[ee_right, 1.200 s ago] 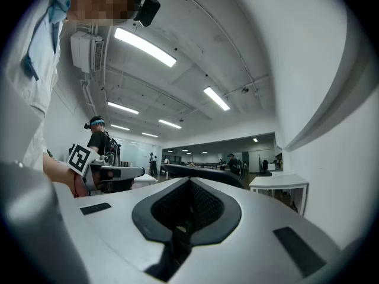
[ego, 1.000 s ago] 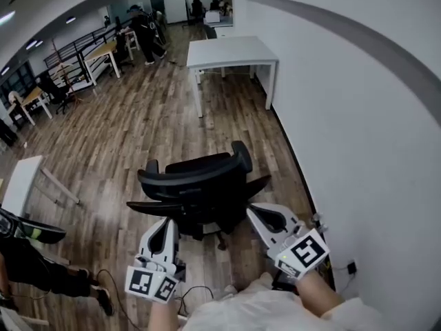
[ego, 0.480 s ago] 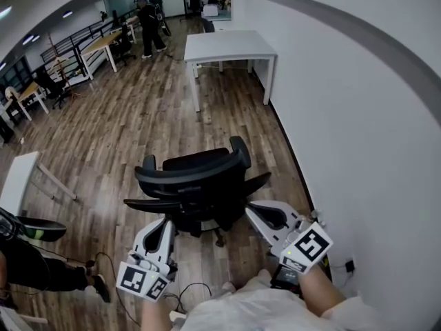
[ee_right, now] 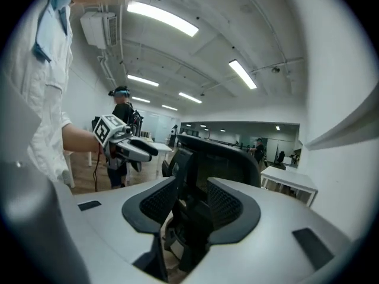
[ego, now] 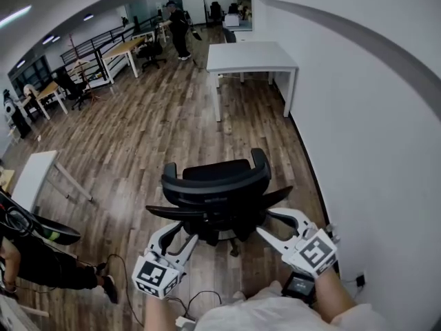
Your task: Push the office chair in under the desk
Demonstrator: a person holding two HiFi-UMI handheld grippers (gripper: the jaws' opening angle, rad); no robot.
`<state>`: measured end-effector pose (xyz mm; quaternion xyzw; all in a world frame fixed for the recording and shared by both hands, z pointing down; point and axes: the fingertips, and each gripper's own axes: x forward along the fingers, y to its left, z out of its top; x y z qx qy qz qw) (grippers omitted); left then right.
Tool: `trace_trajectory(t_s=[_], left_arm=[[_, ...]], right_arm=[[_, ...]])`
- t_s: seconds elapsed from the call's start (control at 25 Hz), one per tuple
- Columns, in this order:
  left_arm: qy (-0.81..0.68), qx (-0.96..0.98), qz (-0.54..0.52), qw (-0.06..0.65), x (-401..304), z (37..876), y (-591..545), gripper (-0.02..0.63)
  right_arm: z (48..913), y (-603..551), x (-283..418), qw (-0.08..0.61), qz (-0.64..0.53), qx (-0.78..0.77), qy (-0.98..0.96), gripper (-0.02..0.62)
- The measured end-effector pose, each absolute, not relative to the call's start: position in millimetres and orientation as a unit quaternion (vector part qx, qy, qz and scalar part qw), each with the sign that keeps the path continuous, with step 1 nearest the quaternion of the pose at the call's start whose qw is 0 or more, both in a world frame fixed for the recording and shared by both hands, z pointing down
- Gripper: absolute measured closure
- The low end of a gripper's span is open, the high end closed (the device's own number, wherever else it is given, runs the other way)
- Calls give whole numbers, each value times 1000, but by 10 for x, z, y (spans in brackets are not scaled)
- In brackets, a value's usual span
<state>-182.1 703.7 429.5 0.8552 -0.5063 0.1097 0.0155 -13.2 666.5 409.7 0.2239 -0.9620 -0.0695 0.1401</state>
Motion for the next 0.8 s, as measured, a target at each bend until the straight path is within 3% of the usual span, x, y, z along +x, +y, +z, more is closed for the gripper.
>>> trace_trajectory(t_s=[0.12,0.24,0.8], left_arm=[[-513,845,151,-3,-1924,4370,6949,368],[-537,833,129,-21,-2057,4316,6856,342],[-600,800,1,4,-2394,4079,6531,328]], right_arm=[[4224,6596,-141,184,-102,215,-954,383],[4199,6508,-162,167,-116,223,-953,376],[4101,6061,-230,61,-29,286,-956,364]])
